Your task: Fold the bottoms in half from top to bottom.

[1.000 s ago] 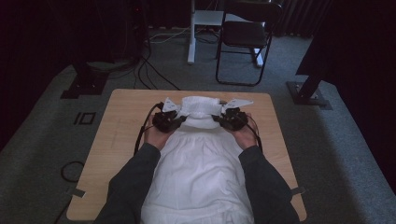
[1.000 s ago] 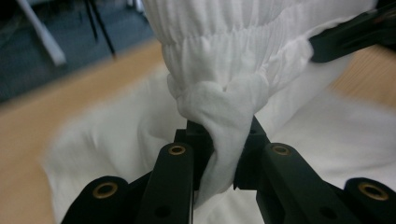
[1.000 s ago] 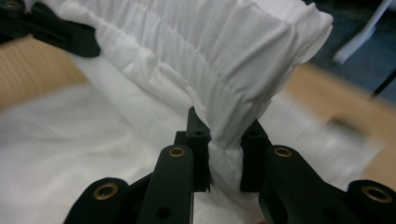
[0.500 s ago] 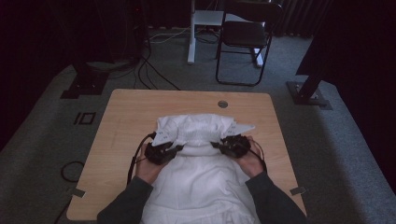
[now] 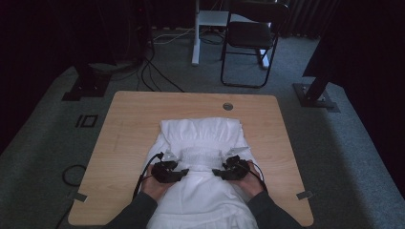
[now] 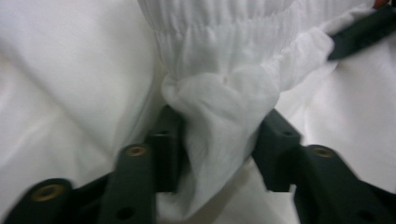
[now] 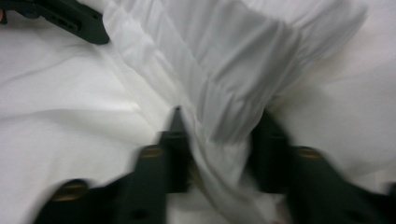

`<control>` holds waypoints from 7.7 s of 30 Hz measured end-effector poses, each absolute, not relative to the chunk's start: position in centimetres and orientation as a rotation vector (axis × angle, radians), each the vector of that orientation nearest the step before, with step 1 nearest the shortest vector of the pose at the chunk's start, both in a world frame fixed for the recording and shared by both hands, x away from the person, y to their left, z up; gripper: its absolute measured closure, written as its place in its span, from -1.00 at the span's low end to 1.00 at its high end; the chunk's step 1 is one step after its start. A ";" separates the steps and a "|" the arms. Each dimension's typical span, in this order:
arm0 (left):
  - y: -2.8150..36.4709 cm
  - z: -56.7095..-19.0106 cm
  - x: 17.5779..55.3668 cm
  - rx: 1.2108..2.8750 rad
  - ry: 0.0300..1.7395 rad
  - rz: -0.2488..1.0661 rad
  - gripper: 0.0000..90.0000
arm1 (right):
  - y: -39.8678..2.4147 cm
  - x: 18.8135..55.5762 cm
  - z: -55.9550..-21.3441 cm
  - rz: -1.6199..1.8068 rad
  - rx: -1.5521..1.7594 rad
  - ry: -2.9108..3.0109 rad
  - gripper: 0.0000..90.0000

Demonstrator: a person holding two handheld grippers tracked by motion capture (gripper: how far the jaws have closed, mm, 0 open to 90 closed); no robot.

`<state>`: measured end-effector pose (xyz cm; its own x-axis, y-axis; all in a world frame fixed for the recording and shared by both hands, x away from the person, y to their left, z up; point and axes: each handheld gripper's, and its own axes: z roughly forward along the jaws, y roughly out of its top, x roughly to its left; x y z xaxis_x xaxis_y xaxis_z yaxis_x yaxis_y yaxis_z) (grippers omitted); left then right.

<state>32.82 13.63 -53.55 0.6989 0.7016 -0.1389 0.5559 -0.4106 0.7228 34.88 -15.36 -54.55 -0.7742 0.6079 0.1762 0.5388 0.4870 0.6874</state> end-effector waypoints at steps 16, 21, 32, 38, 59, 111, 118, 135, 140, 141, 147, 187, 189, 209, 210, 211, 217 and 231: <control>14.3 -51.0 38.2 2.080 1.111 0.274 1.00 | -18.1 39.1 -51.1 1.214 1.254 2.388 0.99; 12.8 -52.6 38.6 2.119 1.088 0.242 0.99 | -16.2 40.8 -53.1 1.181 1.271 2.466 0.87; 12.8 -52.6 33.6 2.117 0.942 0.194 0.74 | -16.8 36.6 -52.1 1.304 1.046 2.567 0.61; 13.1 -53.3 32.6 2.108 0.925 0.138 0.71 | -16.7 35.5 -51.8 1.288 0.984 2.544 0.54; 13.1 -53.0 29.4 2.171 0.768 0.024 0.60 | -16.2 31.1 -52.5 1.279 0.795 2.695 0.52; 16.1 -52.2 48.5 1.959 1.251 0.534 -0.24 | -16.0 42.2 -55.0 1.091 1.146 2.410 0.09; 15.6 -54.0 50.0 1.991 1.358 0.498 -0.40 | -15.4 41.3 -55.2 1.028 1.089 2.403 0.10; 17.2 -54.5 48.5 2.031 1.267 0.353 0.42 | -16.5 39.2 -55.1 1.098 1.054 2.477 0.14; 17.2 -54.6 48.6 2.022 1.260 0.314 0.72 | -19.2 41.0 -52.9 1.182 1.228 2.275 0.11; 17.2 -54.6 48.6 2.021 1.261 0.313 0.73 | -19.8 41.6 -52.5 1.186 1.276 2.220 0.04; 17.3 -54.7 48.5 2.003 1.263 0.314 0.73 | -21.7 46.3 -52.4 1.055 1.479 2.131 -0.29; 19.8 -44.3 47.5 1.662 1.134 0.333 0.89 | -23.0 47.1 -44.5 1.188 1.262 1.996 0.83; 20.0 -44.2 46.7 1.670 1.115 0.339 0.88 | -23.0 46.3 -44.5 1.191 1.238 2.007 0.83; 20.9 -47.8 33.2 1.842 0.945 0.346 0.87 | -24.7 35.0 -48.7 1.256 1.126 2.159 0.93; 20.7 -48.3 32.8 1.862 0.946 0.356 0.87 | -24.6 34.9 -49.2 1.245 1.129 2.175 0.93; 20.6 -48.7 32.4 1.877 0.953 0.358 0.86 | -24.6 34.8 -49.8 1.239 1.139 2.191 0.93; 20.4 -51.8 31.7 1.943 1.012 0.303 0.82 | -24.7 33.9 -52.6 1.273 1.193 2.256 0.86; 20.0 -51.8 31.8 1.894 1.023 0.291 0.01 | -23.5 37.1 -52.2 1.377 1.185 2.285 -0.07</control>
<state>31.81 20.00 -51.78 0.6243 0.7536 -0.2055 0.5326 -0.2183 0.8177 37.08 -23.54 -52.20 -0.6500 0.7315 0.2059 0.5238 0.2349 0.8188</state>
